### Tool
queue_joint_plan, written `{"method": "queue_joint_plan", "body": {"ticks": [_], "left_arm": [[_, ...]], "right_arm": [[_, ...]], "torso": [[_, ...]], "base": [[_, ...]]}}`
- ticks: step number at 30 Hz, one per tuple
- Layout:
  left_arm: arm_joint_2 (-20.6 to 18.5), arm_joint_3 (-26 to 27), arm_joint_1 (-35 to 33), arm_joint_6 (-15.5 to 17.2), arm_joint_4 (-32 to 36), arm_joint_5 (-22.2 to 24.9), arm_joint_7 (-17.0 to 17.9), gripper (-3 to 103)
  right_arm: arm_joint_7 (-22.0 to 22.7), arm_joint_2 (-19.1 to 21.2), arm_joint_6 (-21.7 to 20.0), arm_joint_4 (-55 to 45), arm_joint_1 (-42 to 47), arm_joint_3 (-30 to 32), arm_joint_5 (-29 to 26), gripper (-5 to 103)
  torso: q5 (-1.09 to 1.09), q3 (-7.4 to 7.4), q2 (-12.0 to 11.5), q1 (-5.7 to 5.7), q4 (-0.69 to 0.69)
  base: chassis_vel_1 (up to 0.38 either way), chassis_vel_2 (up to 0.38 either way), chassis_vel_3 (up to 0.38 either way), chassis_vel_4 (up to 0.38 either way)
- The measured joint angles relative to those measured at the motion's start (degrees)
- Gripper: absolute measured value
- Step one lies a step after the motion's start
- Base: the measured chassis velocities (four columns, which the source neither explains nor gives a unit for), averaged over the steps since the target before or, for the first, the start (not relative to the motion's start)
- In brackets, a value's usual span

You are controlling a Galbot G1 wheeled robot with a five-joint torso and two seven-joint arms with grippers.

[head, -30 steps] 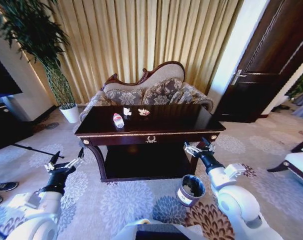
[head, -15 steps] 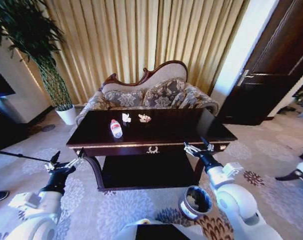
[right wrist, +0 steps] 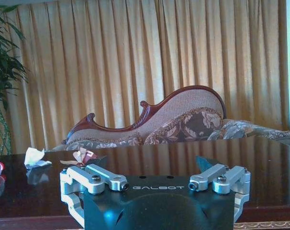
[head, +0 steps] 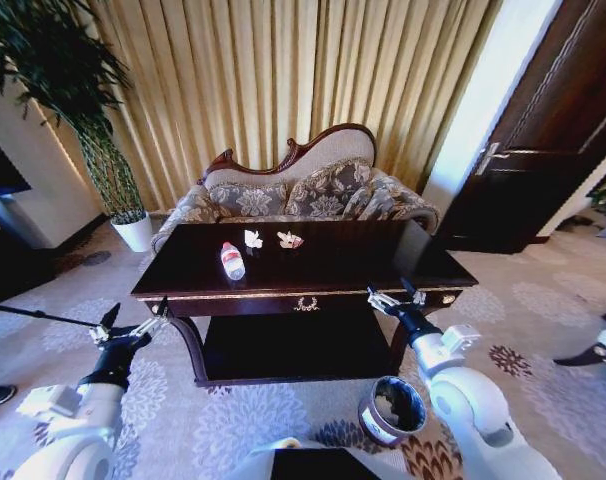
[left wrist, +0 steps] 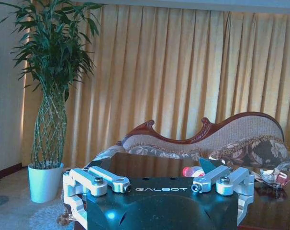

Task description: Move to the front of the table and place the trash on the table into the trash bin.

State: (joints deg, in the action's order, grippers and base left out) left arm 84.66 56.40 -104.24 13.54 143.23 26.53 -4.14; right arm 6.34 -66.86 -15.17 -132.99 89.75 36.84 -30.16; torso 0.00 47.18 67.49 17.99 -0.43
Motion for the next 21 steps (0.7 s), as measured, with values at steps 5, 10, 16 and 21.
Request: {"method": "queue_joint_plan", "body": {"ticks": [5,10,16,21], "left_arm": [[0.0,0.0,0.0,0.0,0.0,0.0,0.0,100],[0.1,0.1,0.0,-0.1,0.0,0.0,0.0,100],[0.2,0.1,0.1,-0.1,0.0,0.0,0.0,100],[0.3,0.1,0.0,-0.1,0.0,0.0,0.0,100]], "right_arm": [[-0.1,0.0,0.0,0.3,0.0,0.0,0.1,100],[-0.1,0.0,0.1,0.3,0.1,-0.4,0.2,100],[-0.2,0.2,0.1,0.3,0.0,-0.5,0.1,100],[-0.3,0.2,0.1,0.2,0.0,-0.5,0.1,100]], "torso": [[0.00,0.00,0.0,0.01,0.00],[0.00,-0.01,0.0,0.01,0.00],[0.00,0.00,0.0,0.01,0.00],[0.00,0.00,0.0,0.01,0.00]], "base": [[0.000,0.000,0.000,0.000],[0.000,0.000,0.000,0.000],[-0.040,0.038,0.035,-0.043],[-0.063,0.076,0.077,-0.063]]}}
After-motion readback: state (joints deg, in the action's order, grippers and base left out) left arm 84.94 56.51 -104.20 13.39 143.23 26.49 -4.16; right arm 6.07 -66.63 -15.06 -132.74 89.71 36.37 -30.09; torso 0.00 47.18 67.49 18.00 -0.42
